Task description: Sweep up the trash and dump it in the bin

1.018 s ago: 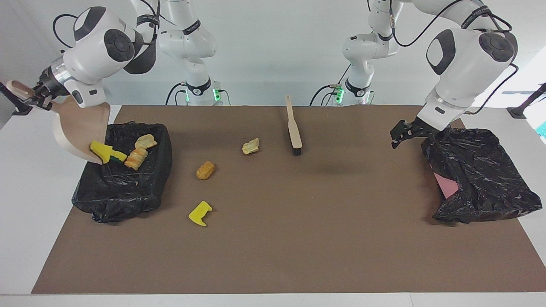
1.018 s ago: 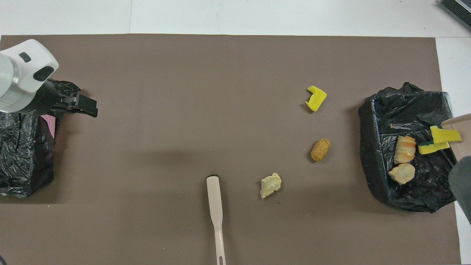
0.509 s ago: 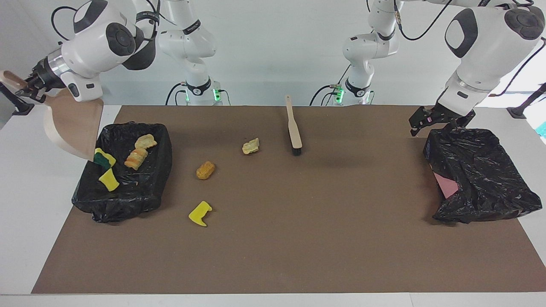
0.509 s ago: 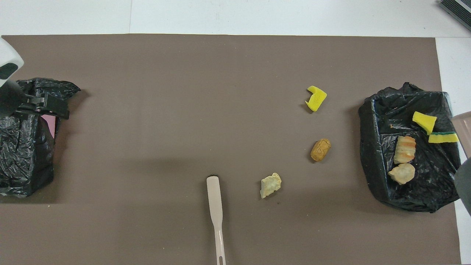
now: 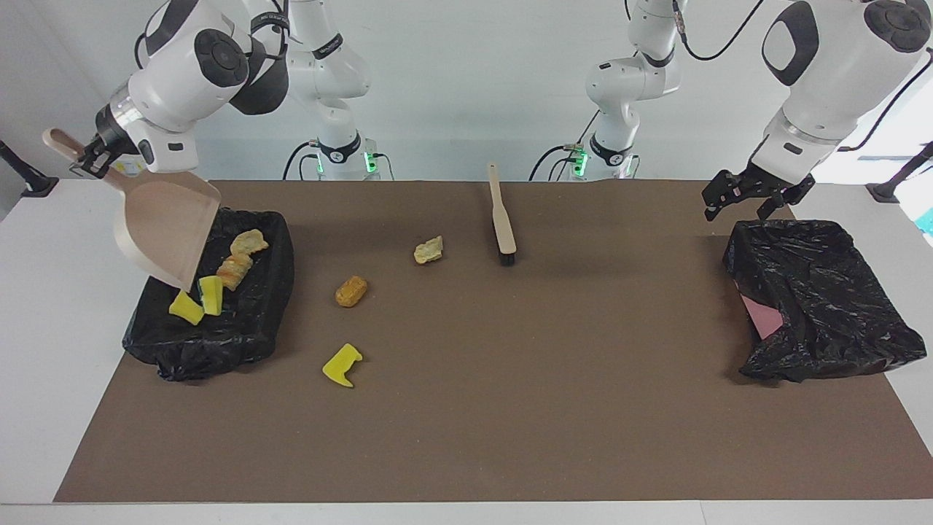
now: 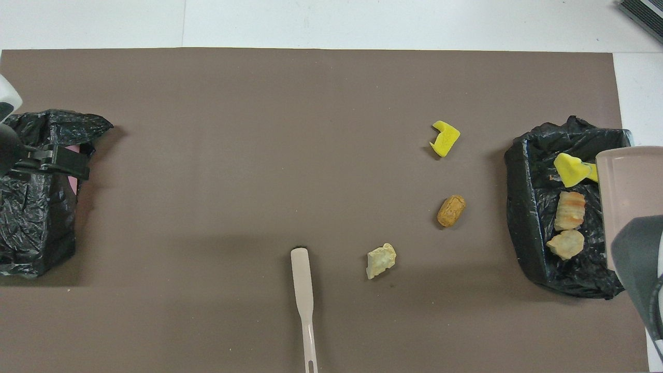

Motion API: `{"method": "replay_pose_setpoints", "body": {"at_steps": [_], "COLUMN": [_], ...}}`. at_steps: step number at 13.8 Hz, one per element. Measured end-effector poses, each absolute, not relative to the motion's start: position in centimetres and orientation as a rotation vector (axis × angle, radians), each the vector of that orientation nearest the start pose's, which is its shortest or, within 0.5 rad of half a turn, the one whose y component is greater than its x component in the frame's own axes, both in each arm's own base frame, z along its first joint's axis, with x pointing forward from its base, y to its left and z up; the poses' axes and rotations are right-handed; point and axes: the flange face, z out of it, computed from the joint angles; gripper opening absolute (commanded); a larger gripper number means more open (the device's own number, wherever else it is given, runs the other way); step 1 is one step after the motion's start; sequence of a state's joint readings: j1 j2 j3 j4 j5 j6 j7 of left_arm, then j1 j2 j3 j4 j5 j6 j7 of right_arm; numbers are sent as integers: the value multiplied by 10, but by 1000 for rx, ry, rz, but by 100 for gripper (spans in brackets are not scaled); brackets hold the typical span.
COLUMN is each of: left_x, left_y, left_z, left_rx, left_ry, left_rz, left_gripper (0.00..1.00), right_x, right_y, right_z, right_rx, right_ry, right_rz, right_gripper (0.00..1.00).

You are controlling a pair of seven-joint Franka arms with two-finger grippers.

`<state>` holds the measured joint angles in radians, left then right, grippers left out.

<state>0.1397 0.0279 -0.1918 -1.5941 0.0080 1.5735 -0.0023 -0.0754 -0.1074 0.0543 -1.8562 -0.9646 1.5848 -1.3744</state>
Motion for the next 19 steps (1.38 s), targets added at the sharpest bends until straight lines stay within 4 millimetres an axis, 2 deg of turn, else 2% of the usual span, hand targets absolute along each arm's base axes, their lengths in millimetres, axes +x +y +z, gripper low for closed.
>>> {"method": "replay_pose_setpoints", "body": {"at_steps": [5, 6, 8, 11, 13, 17, 19], "left_x": [557, 555, 552, 551, 551, 550, 550], "left_y": [-30, -31, -31, -31, -31, -32, -32], "left_z": [591, 590, 590, 590, 589, 589, 589], "left_rx": [-3130, -3129, -3126, -3126, -3125, -3125, -3125], "left_ry": [182, 193, 201, 203, 207, 210, 212], "left_rz": [102, 107, 109, 110, 112, 113, 115], "left_gripper": [100, 100, 100, 100, 100, 100, 100], "right_x": [488, 483, 469, 436, 420, 396, 397], "right_y": [-113, -123, -156, -203, -222, -225, -222], "right_z": [576, 575, 572, 563, 559, 564, 578], "right_rx": [2083, 2128, 2222, 2329, 2376, 2449, 2454], "right_ry": [1432, 1411, 1357, 1262, 1211, 1125, 1096], "right_rz": [-989, -991, -1003, -1060, -1099, -1250, -1221], "right_gripper": [0, 0, 0, 0, 0, 0, 0]}}
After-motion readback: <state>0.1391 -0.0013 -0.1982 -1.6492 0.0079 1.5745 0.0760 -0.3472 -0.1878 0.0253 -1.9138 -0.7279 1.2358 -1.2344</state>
